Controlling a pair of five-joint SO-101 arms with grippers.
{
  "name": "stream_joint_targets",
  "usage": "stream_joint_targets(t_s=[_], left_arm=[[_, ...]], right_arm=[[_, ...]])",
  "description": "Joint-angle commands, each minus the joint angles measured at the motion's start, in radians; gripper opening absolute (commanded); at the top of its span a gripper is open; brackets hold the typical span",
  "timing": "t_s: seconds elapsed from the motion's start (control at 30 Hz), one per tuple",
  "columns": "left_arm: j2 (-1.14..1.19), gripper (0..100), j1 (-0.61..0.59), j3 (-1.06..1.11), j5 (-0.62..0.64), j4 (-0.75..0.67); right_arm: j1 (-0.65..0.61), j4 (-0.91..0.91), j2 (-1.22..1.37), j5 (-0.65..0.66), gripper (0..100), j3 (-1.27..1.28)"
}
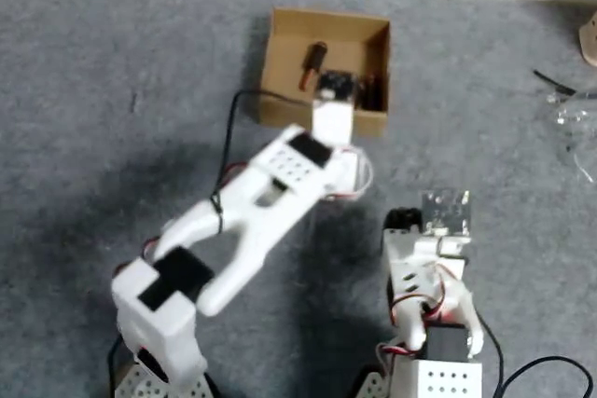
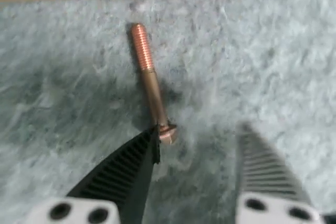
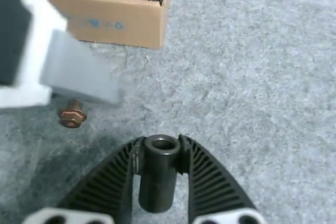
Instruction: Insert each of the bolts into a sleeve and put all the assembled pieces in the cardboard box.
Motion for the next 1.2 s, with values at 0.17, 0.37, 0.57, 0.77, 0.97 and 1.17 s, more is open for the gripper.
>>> stream_joint_targets(t_s=[0.17, 0.37, 0.57, 0.77, 0.97, 1.17], left_arm=[[0.183, 29, 0.004, -0.183, 0.025, 0.005], [0.292, 23, -0.077, -0.390, 0.055, 0.157], [0.392, 22, -0.137, -0.590, 0.054, 0.391], [0.473, 22, -0.131, -0.664, 0.055, 0.448], [0.509, 22, -0.119, -0.690, 0.055, 0.448], [0.513, 22, -0.120, -0.691, 0.057, 0.470]], right_arm=[[0.013, -0.036, -0.015, 0.009, 0.5, 0.070], [0.013, -0.036, -0.015, 0.011, 0.5, 0.070], [0.013, -0.036, -0.015, 0.011, 0.5, 0.070], [0.013, -0.036, -0.015, 0.011, 0.5, 0.070], [0.013, -0.039, -0.015, 0.011, 0.5, 0.071], [0.013, -0.039, -0.015, 0.011, 0.5, 0.071]])
